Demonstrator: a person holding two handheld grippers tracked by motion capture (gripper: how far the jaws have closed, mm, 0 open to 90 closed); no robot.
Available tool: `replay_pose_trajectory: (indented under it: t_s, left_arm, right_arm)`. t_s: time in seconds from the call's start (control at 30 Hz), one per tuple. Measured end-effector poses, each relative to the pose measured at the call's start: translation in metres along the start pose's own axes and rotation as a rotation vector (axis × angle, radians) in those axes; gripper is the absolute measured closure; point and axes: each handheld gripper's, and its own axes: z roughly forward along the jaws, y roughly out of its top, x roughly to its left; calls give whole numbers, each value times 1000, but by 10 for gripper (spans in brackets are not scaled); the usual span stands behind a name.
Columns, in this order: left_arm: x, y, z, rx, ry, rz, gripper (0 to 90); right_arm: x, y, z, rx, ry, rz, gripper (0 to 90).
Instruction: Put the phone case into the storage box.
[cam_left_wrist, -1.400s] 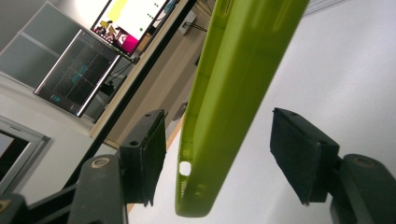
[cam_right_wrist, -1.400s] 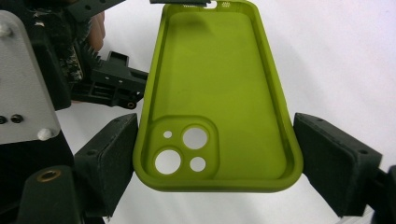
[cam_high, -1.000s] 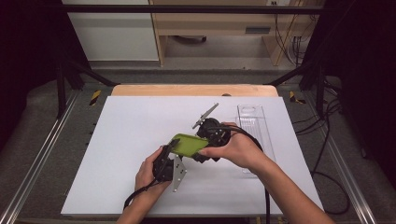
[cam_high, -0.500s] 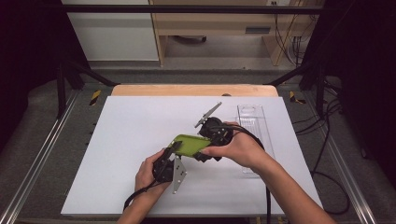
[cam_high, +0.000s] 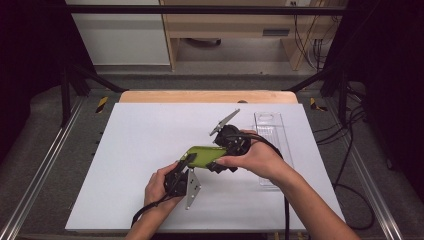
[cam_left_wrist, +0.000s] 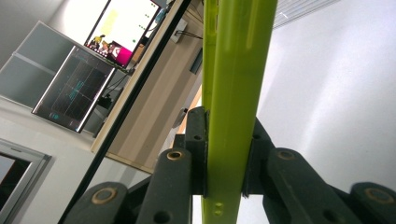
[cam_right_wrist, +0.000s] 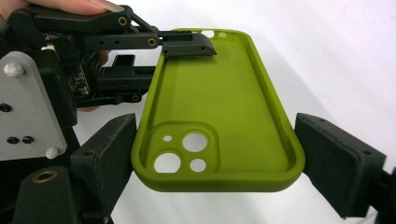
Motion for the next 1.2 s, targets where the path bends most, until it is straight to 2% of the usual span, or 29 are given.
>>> replay_pose_trajectory:
  t_s: [0.13, 0.23, 0.43, 0.53, 0.7, 0.8, 0.9, 1.07, 1.2]
  left_arm:
    - [1, 0, -1, 0, 2, -8, 768]
    - [2, 0, -1, 7, 1, -8, 769]
    - [5, -2, -1, 12, -1, -41, 769]
    - [7, -4, 0, 16, -1, -73, 768]
    - [12, -7, 0, 21, -14, -148, 769]
    - [15, -8, 0, 14, -20, -208, 769]
    - [20, -10, -1, 11, -32, -266, 769]
    - [28, -12, -4, -12, -38, -390, 769]
    - [34, -14, -9, -43, -54, -498, 769]
  right_arm:
    - [1, 0, -2, -24, -7, -4, 147]
    - [0, -1, -6, -49, -14, -16, 105]
    - [-1, -6, -18, -109, -43, -26, 67]
    - [0, -11, -25, -147, -52, -29, 63]
    - [1, -17, -31, -210, -62, -37, 63]
    - [1, -18, -34, -259, -69, -33, 61]
    - [1, -20, -38, -288, -109, -31, 57]
    - [2, -26, -43, -364, -140, -1, 53]
    - [2, -31, -38, -412, -168, 15, 57]
